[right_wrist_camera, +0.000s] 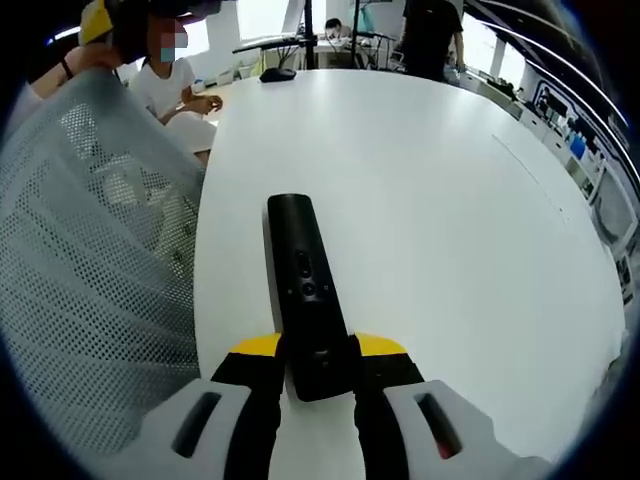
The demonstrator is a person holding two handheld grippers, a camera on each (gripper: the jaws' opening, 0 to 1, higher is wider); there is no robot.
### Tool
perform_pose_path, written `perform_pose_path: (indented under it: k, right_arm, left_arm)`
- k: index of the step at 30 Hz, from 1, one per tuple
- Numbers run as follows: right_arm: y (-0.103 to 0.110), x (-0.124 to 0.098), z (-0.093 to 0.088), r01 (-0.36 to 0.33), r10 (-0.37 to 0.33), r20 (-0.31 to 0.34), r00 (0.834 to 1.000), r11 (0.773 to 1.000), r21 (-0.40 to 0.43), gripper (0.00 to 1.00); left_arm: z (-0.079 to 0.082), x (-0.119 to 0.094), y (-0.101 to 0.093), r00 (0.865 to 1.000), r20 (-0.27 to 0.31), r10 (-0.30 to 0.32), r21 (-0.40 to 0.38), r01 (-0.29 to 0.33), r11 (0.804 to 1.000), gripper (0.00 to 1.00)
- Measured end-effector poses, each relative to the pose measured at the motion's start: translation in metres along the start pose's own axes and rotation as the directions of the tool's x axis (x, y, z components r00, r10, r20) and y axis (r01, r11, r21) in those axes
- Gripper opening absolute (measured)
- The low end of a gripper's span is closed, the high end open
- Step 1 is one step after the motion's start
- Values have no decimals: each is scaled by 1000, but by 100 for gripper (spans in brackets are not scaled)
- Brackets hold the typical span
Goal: Press the specified remote control buttons in sequence, fully releasing each button before pressing the next.
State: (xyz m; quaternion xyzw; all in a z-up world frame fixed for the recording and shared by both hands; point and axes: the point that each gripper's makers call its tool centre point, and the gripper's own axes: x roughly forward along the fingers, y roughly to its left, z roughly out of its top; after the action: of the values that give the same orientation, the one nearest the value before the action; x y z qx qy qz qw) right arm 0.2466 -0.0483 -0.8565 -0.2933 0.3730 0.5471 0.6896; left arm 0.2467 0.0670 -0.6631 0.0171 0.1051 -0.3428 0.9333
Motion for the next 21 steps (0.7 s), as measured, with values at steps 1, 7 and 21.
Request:
perform_pose_path:
  k: [1, 7, 21]
  right_arm:
    - [0, 0, 0, 0, 0, 2, 1000, 1000, 1, 26]
    - [0, 0, 0, 3, -3, 8, 1000, 1000, 6, 26]
    - [0, -1, -1, -13, 13, 22, 1000, 1000, -11, 25]
  left_arm:
    - [0, 0, 0, 1000, -2, -5, -8, 5, 1000, 100]
    - [-2, -1, 2, 1000, -5, 12, 7, -11, 1000, 100]
    - [-1, -1, 0, 1000, 12, -1, -5, 1, 1000, 99]
